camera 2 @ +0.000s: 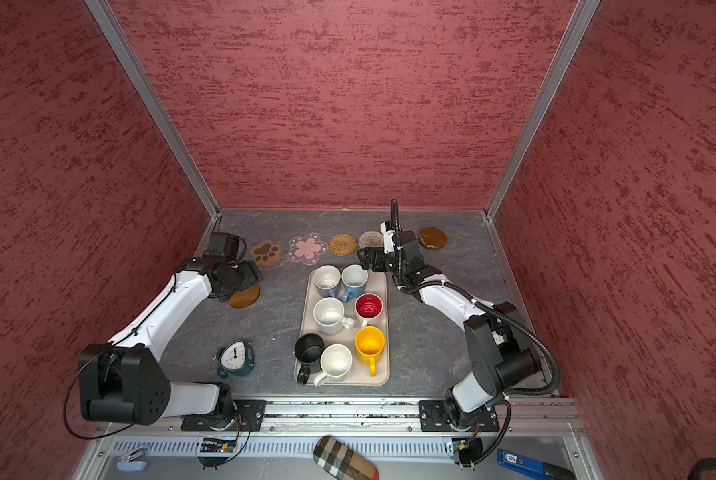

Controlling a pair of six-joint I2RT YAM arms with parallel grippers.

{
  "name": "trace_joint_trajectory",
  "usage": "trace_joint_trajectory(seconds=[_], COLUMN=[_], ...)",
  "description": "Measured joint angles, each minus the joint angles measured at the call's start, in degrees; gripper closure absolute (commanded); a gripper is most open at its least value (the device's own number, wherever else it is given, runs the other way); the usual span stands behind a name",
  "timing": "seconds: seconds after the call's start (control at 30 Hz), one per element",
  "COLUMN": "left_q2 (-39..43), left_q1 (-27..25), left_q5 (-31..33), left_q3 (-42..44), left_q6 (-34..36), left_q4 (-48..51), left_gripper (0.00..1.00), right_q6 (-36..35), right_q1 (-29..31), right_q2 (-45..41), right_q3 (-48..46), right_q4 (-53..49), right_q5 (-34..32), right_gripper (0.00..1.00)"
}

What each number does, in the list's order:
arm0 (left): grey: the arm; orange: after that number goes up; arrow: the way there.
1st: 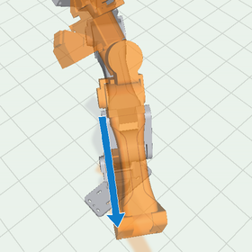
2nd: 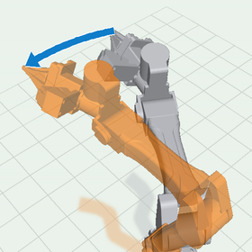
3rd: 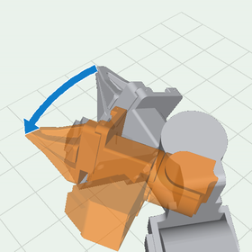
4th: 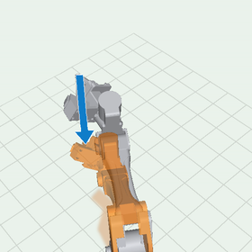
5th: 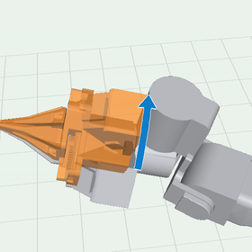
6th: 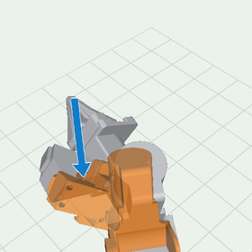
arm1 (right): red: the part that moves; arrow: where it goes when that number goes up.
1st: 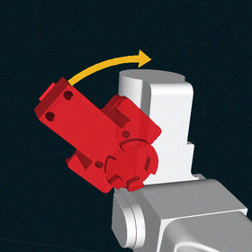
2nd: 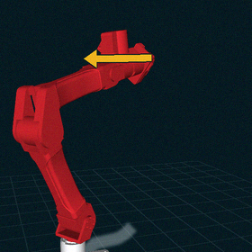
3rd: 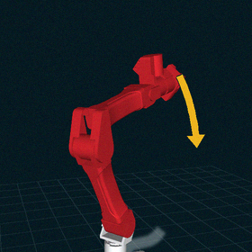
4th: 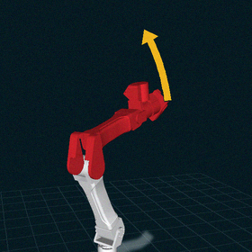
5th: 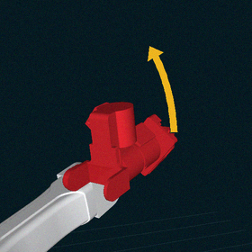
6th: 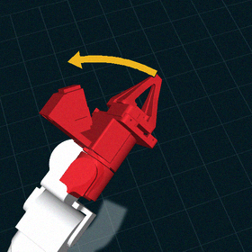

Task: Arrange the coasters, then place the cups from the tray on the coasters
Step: 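Raise the left gripper and draw it back toward the robot, then move the left gripper over the round wooden coaster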

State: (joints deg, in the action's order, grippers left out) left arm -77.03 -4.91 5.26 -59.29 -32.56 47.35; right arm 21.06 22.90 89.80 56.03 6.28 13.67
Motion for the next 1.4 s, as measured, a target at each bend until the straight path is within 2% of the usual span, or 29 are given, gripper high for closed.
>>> trace_joint_trajectory(seconds=[0.27,0.57,0.9,1.4], left_q2=[4.81,4.31,-1.62,-10.45], left_q1=[-4.63,-5.62,-1.14,5.66], left_q5=[2.56,3.28,-0.11,-3.17], left_q3=[9.94,12.48,13.75,13.29], left_q6=[-6.45,-10.21,-9.84,-4.98], left_q4=[0.94,-0.17,-5.88,-11.56], left_gripper=[0.23,0.24,0.29,0.34], right_q6=[2.78,4.07,3.78,3.78], right_q1=[-1.81,-3.10,-3.26,-4.07], right_q2=[0.13,0.09,-1.62,-2.82], right_q3=[-0.83,-2.27,-2.97,-4.55], right_q4=[1.53,2.49,3.65,6.32], right_q5=[0.22,1.20,3.02,5.18], right_gripper=[0.01,0.01,0.01,0.01])
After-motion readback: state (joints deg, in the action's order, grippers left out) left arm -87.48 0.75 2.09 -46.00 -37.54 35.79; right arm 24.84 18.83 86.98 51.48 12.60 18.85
